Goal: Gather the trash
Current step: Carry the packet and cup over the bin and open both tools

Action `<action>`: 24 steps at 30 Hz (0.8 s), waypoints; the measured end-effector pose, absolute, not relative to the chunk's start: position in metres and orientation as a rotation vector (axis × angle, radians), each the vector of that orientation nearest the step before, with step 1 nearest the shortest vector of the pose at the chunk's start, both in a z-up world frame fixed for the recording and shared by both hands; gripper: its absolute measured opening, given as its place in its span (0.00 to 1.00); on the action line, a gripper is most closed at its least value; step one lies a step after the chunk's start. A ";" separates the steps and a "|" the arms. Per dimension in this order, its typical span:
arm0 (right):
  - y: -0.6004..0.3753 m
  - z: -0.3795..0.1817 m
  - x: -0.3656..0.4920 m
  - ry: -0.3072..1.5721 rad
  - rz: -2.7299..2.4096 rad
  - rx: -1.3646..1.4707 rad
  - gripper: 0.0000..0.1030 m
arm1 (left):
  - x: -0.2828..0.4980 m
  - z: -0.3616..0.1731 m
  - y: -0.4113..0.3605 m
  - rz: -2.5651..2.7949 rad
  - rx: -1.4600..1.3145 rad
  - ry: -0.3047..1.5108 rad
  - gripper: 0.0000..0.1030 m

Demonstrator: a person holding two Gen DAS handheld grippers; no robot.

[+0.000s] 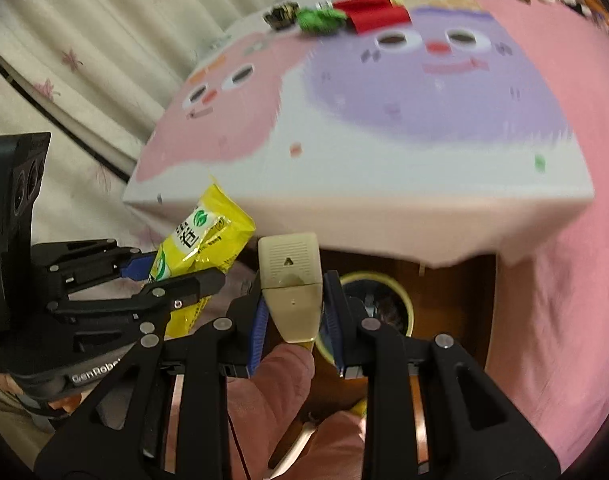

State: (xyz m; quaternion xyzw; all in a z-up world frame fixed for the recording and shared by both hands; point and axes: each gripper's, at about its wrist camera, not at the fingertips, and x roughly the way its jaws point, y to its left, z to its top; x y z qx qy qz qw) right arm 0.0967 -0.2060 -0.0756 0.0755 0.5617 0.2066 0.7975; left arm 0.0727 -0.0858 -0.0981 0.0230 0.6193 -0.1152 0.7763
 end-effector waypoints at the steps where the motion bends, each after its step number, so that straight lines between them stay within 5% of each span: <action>1: -0.207 -0.083 0.093 1.215 0.437 0.164 0.23 | 0.066 -0.109 -0.088 -0.246 0.046 1.359 0.27; 21: -0.223 -0.368 0.074 1.416 0.155 0.182 0.23 | 0.038 -0.373 -0.110 -0.239 -0.006 1.523 0.27; 24: -0.224 -0.410 0.078 1.441 0.133 0.184 0.23 | 0.047 -0.401 -0.112 -0.249 0.018 1.523 0.34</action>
